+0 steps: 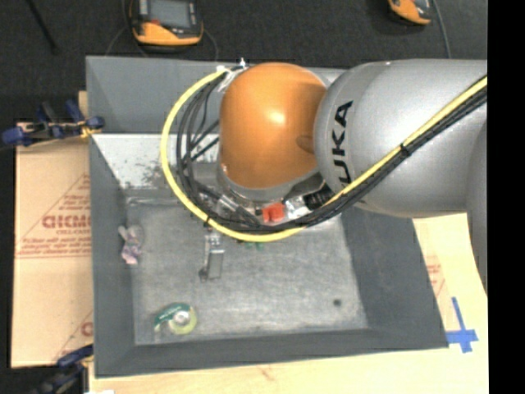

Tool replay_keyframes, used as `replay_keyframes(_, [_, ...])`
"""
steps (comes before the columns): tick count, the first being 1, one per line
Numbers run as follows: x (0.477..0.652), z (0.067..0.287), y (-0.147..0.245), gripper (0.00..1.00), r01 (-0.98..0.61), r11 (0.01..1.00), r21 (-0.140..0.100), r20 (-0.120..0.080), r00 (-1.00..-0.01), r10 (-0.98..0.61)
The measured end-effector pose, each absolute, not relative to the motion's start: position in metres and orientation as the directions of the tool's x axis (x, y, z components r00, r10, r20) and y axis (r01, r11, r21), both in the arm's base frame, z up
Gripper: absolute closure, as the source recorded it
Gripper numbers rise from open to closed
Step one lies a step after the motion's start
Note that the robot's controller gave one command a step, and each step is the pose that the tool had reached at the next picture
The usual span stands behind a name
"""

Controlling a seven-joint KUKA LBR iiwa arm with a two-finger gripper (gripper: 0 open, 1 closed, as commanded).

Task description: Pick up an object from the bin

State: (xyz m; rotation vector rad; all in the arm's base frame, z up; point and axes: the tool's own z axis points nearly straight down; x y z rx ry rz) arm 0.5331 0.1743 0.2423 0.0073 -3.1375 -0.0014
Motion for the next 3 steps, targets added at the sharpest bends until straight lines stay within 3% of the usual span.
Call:
replay_keyframes(1, [0.502, 0.132, 0.171, 0.00, -0.042, 0.999, 0.000, 0.007, -0.999, -0.042])
replay_keyframes(2, [0.485, 0.069, 0.198, 0.00, -0.064, 0.998, 0.001, 0.003, -0.998, -0.064])
replay_keyframes(3, [0.487, 0.075, 0.199, 1.00, -0.057, 0.998, 0.005, 0.000, -0.998, -0.057])
